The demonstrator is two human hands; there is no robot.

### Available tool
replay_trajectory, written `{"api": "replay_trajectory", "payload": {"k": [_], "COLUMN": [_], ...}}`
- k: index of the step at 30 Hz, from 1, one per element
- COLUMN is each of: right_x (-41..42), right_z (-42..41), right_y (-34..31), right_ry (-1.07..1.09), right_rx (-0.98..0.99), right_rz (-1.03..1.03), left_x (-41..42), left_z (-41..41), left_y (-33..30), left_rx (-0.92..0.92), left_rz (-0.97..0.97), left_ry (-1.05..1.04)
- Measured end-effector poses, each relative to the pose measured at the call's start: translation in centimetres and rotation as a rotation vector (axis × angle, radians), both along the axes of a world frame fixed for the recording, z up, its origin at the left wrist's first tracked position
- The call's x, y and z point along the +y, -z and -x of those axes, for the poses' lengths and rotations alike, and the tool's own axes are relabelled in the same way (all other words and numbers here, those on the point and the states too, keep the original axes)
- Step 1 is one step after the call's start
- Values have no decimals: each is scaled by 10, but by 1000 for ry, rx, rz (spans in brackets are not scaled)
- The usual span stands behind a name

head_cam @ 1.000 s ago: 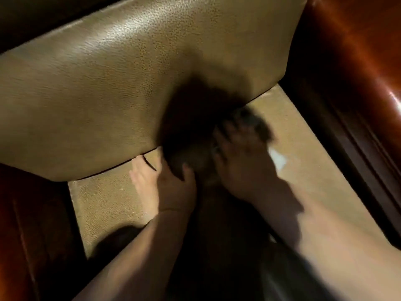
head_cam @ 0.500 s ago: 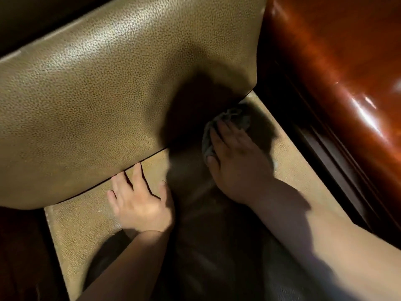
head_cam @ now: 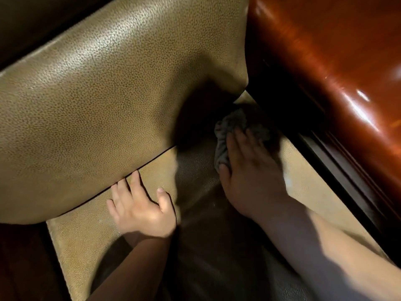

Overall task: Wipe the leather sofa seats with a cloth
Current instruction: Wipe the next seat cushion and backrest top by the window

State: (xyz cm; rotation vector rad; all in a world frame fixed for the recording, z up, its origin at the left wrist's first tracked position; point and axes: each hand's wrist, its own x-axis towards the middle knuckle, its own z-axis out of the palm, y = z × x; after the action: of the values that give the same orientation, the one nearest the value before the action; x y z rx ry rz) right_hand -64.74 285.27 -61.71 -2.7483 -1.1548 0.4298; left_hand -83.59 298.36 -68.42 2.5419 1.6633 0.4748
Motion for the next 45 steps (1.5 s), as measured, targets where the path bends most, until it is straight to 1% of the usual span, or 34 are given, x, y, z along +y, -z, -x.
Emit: {"api": "replay_trajectory", "payload": {"k": [2,4,6,8,11,13,14,16,17,19,20,21,22,23,25,26,27,28,29,31,32,34,35,36,39,40,41,42,44,45], "right_x": [-1,21,51,64,38,0,-23,-59,-69,-67,-57,-42,-29,-19,-16,-22,-29,-36,-46,-69,-81,-81,-72,-63,-60,-69,-83,-101,-138,-154], "right_z": [-11,-41,-76,-92,-71,-36,-22,-19,-26,-36,-31,-20,-1,24,75,88,88,77,61,15,-4,-7,10,32,89,88,76,61,30,23], "right_y": [5,17,23,29,26,24,22,14,11,13,13,12,13,12,12,8,11,12,16,19,19,18,18,17,12,9,10,12,10,5], "right_ry": [-6,58,158,195,112,68,73,145,183,259,333,397,375,265,-64,-172,-235,-236,-141,199,324,453,470,412,-47,-113,-95,2,258,340], "right_rx": [25,10,100,95,81,42,55,113,138,70,34,52,63,32,6,44,68,49,42,48,54,56,58,58,33,30,38,46,60,66], "right_rz": [14,34,43,24,-35,-68,-101,-155,-150,-93,-94,-123,-140,-137,-117,-116,-119,-130,-136,-187,-163,-116,-125,-142,-84,-99,-134,-140,-41,10], "left_x": [0,0,0,1,2,2,3,3,3,4,4,4,2,2,1,1,1,2,2,3,4,4,3,2,2,2,2,1,0,-1], "left_z": [0,2,4,2,3,4,4,4,4,5,5,4,4,4,3,3,3,4,4,3,4,4,4,5,5,5,5,5,4,4], "left_y": [1,2,2,4,6,6,6,6,7,9,9,9,8,7,7,8,9,10,11,14,14,14,13,11,5,4,4,3,4,4], "left_rx": [3,2,3,11,26,27,24,22,22,31,31,27,23,20,16,13,13,12,8,7,7,7,15,24,18,18,19,19,9,4], "left_rz": [-2,12,25,16,13,12,16,6,-4,-20,-24,-27,-21,-9,2,-7,-22,-34,-44,-51,-55,-66,-49,-22,7,7,8,10,19,25], "left_ry": [5,8,8,9,12,20,22,31,37,33,31,28,24,21,20,13,5,1,4,13,13,12,15,20,29,35,40,40,27,21]}}
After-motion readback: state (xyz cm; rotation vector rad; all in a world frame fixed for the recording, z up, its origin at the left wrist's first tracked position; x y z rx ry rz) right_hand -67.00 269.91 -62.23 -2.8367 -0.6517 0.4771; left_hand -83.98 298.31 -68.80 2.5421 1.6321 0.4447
